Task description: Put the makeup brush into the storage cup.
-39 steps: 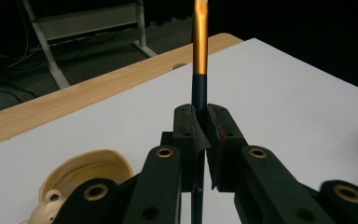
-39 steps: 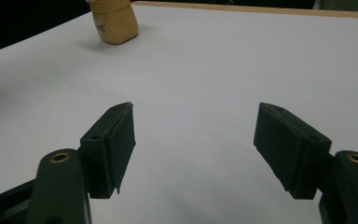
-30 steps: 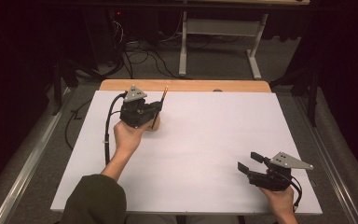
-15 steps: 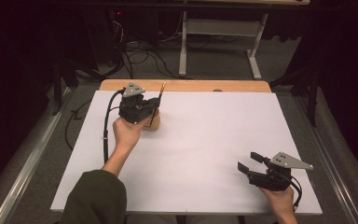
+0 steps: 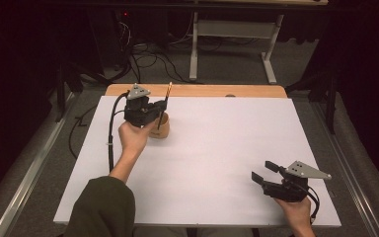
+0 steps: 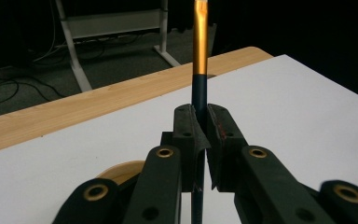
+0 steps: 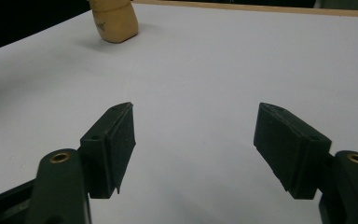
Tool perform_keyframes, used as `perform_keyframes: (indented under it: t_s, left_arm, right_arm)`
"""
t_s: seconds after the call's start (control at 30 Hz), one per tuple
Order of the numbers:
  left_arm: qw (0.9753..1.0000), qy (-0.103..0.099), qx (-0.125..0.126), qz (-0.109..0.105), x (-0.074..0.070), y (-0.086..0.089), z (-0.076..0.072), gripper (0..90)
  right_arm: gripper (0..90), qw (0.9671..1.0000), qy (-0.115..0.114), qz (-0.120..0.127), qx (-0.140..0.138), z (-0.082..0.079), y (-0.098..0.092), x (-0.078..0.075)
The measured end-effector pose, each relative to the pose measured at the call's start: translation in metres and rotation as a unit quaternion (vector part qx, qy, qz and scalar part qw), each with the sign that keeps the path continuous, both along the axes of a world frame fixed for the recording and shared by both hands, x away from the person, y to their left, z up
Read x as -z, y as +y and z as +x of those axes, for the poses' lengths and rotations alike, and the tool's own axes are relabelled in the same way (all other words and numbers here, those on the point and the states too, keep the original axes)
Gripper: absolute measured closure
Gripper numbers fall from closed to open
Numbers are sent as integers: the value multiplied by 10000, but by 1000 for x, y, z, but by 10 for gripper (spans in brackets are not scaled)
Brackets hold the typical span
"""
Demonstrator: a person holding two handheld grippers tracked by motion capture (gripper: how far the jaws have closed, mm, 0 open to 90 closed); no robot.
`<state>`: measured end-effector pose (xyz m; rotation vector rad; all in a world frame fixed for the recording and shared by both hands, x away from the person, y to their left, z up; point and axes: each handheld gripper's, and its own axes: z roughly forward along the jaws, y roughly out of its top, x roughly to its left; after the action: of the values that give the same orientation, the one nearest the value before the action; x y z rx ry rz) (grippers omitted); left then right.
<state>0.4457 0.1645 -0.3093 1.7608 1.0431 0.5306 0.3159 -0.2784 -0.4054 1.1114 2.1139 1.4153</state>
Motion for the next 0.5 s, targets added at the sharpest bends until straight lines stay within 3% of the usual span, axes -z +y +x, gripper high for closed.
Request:
perform_keyframes:
  t_s: [0.5]
  left_arm:
    - [9999,8,-105,-20,5,4,8,827]
  right_arm:
    - [310,10000,10,12,0,0,0,0]
